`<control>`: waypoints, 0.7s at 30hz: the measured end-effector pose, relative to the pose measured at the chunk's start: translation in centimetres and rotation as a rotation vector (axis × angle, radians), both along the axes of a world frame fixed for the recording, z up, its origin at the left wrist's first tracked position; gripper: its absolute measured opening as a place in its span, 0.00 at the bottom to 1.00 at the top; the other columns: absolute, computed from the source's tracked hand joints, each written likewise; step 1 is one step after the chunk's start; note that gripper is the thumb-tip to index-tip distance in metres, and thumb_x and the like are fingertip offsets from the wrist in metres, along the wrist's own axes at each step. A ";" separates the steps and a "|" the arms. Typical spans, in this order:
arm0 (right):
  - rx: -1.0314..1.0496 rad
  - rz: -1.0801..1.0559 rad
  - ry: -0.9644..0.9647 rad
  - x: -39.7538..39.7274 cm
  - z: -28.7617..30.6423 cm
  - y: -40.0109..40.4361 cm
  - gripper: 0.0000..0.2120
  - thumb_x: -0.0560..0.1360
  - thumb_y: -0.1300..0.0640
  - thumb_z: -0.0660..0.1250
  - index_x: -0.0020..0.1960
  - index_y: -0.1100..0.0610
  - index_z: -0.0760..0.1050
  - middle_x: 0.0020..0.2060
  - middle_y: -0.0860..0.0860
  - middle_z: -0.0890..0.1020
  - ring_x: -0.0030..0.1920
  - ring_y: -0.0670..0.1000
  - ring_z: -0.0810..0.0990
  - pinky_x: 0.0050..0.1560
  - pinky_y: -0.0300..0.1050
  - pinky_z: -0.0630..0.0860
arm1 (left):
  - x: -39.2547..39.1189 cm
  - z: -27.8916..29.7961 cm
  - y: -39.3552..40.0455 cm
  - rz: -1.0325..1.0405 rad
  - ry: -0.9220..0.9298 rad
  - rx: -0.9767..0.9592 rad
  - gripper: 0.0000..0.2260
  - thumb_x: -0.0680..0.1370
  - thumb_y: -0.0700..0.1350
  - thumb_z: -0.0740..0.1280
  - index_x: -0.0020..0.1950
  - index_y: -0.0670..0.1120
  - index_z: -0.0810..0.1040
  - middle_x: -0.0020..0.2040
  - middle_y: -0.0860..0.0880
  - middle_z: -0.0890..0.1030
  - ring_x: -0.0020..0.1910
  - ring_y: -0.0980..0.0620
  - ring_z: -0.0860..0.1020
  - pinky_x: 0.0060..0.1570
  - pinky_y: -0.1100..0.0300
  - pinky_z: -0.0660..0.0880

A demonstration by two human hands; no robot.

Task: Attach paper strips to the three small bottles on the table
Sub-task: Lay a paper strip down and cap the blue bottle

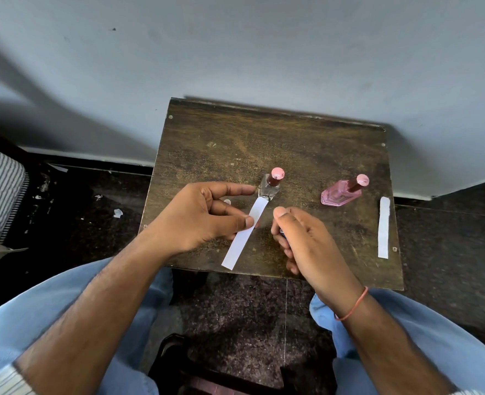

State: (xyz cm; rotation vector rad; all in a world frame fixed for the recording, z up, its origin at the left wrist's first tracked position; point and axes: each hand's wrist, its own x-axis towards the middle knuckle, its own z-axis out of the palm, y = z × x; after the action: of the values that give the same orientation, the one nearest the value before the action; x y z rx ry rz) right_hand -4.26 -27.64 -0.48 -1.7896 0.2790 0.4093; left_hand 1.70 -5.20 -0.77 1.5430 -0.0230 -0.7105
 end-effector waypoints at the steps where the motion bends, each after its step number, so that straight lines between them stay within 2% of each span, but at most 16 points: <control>1: -0.034 -0.006 -0.028 -0.1 0.0 0.1 0.23 0.78 0.29 0.61 0.43 0.48 0.77 0.31 0.42 0.73 0.34 0.45 0.70 0.40 0.54 0.67 | -0.1 0.0 -0.1 0.004 -0.003 -0.002 0.26 0.69 0.51 0.85 0.66 0.63 0.86 0.47 0.44 0.92 0.45 0.46 0.87 0.51 0.58 0.86; 3: -0.084 -0.039 -0.093 -0.2 0.0 0.4 0.22 0.78 0.31 0.61 0.43 0.48 0.76 0.32 0.43 0.72 0.34 0.46 0.70 0.39 0.56 0.67 | -0.2 0.1 -0.4 0.004 -0.003 -0.008 0.27 0.67 0.54 0.85 0.66 0.64 0.86 0.46 0.45 0.92 0.44 0.49 0.87 0.48 0.60 0.85; 5: -0.130 -0.087 -0.179 -0.2 0.0 0.5 0.17 0.79 0.34 0.62 0.45 0.47 0.74 0.34 0.42 0.74 0.36 0.47 0.71 0.41 0.58 0.71 | -0.3 0.1 -0.5 -0.007 -0.008 -0.005 0.27 0.68 0.53 0.85 0.66 0.64 0.86 0.46 0.45 0.92 0.41 0.51 0.87 0.47 0.62 0.84; 8: -0.189 -0.130 -0.254 -0.3 0.0 0.5 0.12 0.79 0.37 0.62 0.51 0.44 0.75 0.36 0.39 0.77 0.35 0.44 0.73 0.40 0.47 0.72 | -0.6 0.1 -1.0 -0.016 -0.008 -0.010 0.25 0.70 0.50 0.84 0.65 0.66 0.86 0.46 0.45 0.92 0.39 0.51 0.86 0.47 0.63 0.83; 11: -0.248 -0.140 -0.270 -0.4 0.0 0.4 0.13 0.78 0.37 0.63 0.57 0.43 0.75 0.34 0.41 0.77 0.31 0.44 0.73 0.35 0.40 0.68 | -0.8 0.0 -1.5 -0.020 0.007 -0.029 0.26 0.69 0.51 0.84 0.65 0.64 0.86 0.46 0.45 0.92 0.38 0.51 0.86 0.47 0.62 0.83; 14: -0.285 -0.136 -0.266 -0.5 0.1 0.5 0.15 0.76 0.37 0.62 0.59 0.42 0.75 0.32 0.38 0.77 0.29 0.45 0.73 0.33 0.37 0.66 | -0.9 0.0 -1.7 -0.019 0.010 -0.042 0.27 0.68 0.52 0.84 0.66 0.62 0.85 0.46 0.45 0.92 0.38 0.53 0.86 0.45 0.63 0.83; 21: -0.272 -0.122 -0.249 -0.4 0.2 0.4 0.16 0.77 0.37 0.61 0.59 0.43 0.74 0.28 0.36 0.75 0.28 0.44 0.71 0.34 0.41 0.64 | -0.8 0.0 -1.6 -0.023 -0.008 -0.015 0.26 0.71 0.47 0.84 0.68 0.60 0.85 0.46 0.45 0.92 0.36 0.56 0.85 0.45 0.64 0.81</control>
State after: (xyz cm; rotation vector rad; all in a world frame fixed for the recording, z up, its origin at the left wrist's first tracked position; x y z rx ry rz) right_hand -4.65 -27.23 -0.23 -2.0538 0.2760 0.0609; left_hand 0.87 -6.82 -0.78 1.5328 -0.0516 -0.7207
